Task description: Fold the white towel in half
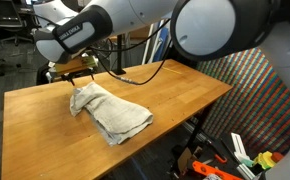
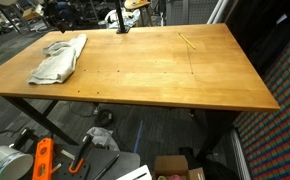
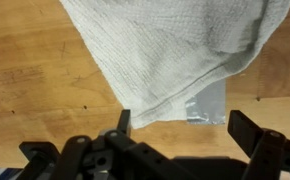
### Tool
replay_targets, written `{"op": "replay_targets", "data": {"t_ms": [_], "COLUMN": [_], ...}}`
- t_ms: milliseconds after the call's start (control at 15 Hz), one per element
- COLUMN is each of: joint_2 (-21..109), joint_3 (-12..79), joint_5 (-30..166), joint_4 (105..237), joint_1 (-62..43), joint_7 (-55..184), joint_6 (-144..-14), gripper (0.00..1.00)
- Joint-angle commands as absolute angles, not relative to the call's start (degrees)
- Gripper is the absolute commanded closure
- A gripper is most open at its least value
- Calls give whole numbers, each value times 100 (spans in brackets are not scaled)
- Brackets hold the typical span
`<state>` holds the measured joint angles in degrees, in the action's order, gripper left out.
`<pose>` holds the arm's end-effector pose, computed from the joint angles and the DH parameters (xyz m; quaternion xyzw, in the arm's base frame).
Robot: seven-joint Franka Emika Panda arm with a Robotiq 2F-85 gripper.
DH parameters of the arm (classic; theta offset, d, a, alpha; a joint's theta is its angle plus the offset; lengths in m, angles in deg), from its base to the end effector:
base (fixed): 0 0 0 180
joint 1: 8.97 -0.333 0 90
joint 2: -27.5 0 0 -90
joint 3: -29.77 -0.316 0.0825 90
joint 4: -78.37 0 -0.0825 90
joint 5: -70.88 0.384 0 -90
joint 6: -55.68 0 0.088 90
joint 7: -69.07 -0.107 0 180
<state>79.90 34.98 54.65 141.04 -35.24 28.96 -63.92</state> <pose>0.7251 0.2896 0.2772 0.9830 -0.0803 0.1165 0.1173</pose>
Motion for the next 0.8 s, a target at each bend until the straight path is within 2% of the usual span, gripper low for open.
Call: {"op": "replay_targets", "data": {"t_ms": [0,400,733], "joint_2": [8786,9261,9554], "joint_3": [3614,3573,3494], "joint_5": [5532,5576,5657], "joint_4": [12836,12067,11759], "joint_1": [-3531,-3315,-3154], "joint_7": [2602,2471,2315], "joint_6": [-5616,-4990,-5160], "gripper": [0,0,0]}}
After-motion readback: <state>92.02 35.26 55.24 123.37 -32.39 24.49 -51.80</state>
